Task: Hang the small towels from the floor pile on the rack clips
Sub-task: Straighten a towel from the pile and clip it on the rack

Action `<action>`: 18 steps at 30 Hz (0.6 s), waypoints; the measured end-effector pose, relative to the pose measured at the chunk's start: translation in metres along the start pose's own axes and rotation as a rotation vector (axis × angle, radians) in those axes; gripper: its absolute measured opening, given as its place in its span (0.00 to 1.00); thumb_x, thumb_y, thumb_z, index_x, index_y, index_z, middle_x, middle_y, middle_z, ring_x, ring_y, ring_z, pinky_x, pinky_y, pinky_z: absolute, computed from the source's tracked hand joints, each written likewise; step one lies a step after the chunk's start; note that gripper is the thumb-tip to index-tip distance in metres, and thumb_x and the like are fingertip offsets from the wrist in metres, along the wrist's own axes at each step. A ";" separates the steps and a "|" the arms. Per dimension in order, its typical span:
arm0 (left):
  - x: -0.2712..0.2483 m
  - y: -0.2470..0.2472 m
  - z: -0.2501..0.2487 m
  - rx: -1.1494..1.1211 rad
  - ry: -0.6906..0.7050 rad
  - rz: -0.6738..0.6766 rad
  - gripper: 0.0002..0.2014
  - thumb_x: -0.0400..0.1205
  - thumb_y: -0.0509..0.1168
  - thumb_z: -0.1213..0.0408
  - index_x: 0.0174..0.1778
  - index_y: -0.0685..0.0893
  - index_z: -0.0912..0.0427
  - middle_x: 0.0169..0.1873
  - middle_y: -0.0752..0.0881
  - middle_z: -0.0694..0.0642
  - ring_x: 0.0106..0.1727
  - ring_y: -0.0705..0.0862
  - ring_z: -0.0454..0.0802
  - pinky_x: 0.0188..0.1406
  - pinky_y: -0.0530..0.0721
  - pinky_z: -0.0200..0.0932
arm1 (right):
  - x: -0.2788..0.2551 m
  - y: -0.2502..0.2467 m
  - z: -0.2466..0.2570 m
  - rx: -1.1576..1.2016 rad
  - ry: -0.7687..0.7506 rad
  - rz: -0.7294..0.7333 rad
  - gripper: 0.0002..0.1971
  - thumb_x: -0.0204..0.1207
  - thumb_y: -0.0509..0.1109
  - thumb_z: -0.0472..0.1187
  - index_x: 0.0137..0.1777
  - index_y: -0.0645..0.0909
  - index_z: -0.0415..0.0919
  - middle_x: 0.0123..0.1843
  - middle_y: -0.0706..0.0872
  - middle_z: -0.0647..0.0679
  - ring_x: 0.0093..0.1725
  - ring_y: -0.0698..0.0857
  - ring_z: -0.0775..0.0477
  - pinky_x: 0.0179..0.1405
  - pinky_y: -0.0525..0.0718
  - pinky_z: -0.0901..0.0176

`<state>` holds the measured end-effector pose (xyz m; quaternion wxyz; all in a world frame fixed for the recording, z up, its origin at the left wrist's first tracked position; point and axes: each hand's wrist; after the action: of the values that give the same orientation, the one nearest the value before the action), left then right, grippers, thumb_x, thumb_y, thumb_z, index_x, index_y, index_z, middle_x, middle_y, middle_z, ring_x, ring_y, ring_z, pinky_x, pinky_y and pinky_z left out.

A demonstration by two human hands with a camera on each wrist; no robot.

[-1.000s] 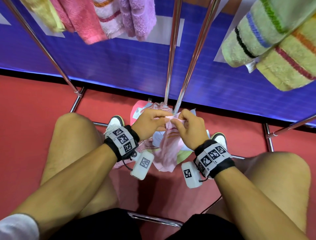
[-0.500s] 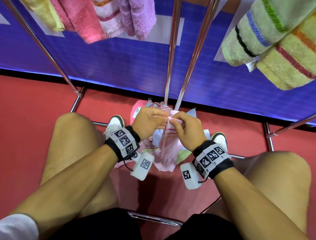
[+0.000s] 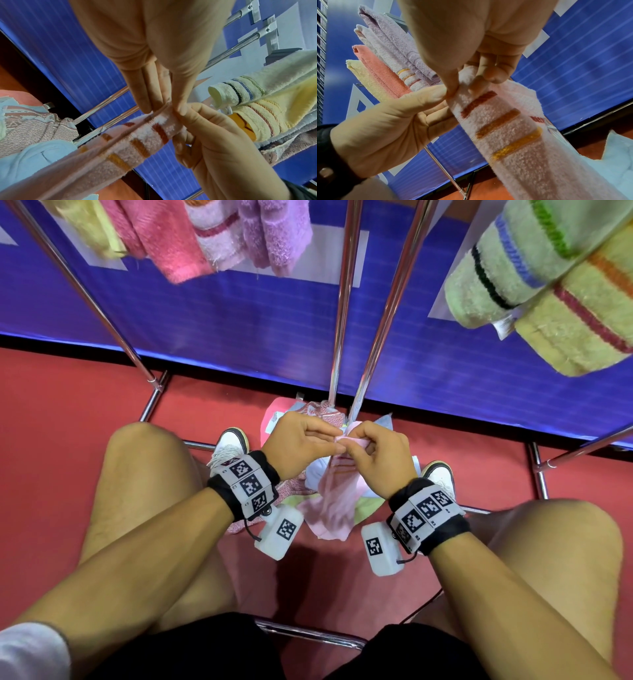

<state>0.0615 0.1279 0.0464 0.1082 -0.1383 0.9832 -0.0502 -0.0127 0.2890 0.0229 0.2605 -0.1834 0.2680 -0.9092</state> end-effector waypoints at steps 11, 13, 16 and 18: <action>0.000 -0.014 -0.007 0.084 0.037 0.125 0.10 0.69 0.78 0.81 0.41 0.90 0.64 0.27 0.90 0.48 0.30 0.88 0.39 0.31 0.83 0.30 | -0.006 -0.003 0.000 0.003 0.013 0.113 0.09 0.77 0.76 0.48 0.38 0.86 0.46 0.26 0.81 0.58 0.28 0.79 0.58 0.31 0.72 0.71; 0.002 -0.017 -0.008 0.065 0.054 0.106 0.11 0.70 0.77 0.81 0.42 0.90 0.63 0.27 0.90 0.48 0.31 0.88 0.39 0.33 0.86 0.33 | -0.005 -0.007 0.000 -0.083 0.011 0.150 0.07 0.76 0.75 0.45 0.39 0.84 0.45 0.24 0.77 0.58 0.27 0.76 0.53 0.30 0.73 0.62; 0.005 -0.026 -0.008 0.046 0.084 0.065 0.11 0.68 0.79 0.79 0.39 0.90 0.59 0.30 0.91 0.51 0.34 0.89 0.44 0.42 0.90 0.44 | -0.003 -0.013 -0.004 -0.257 -0.005 0.251 0.12 0.72 0.72 0.41 0.33 0.73 0.51 0.24 0.71 0.57 0.31 0.72 0.44 0.31 0.67 0.58; 0.005 -0.032 -0.010 0.024 0.104 0.036 0.11 0.67 0.80 0.77 0.39 0.91 0.58 0.31 0.91 0.54 0.34 0.88 0.46 0.42 0.90 0.43 | -0.001 -0.013 -0.009 -0.360 0.018 0.306 0.17 0.73 0.70 0.42 0.30 0.65 0.51 0.27 0.70 0.54 0.34 0.74 0.38 0.32 0.66 0.55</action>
<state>0.0625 0.0968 0.0594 0.0595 -0.1167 0.9891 -0.0673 -0.0214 0.3020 0.0228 0.3559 -0.1760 0.4526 -0.7984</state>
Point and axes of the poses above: each hand's wrist, its own x-axis towards the middle knuckle, its own y-axis out of the palm, z = x × y
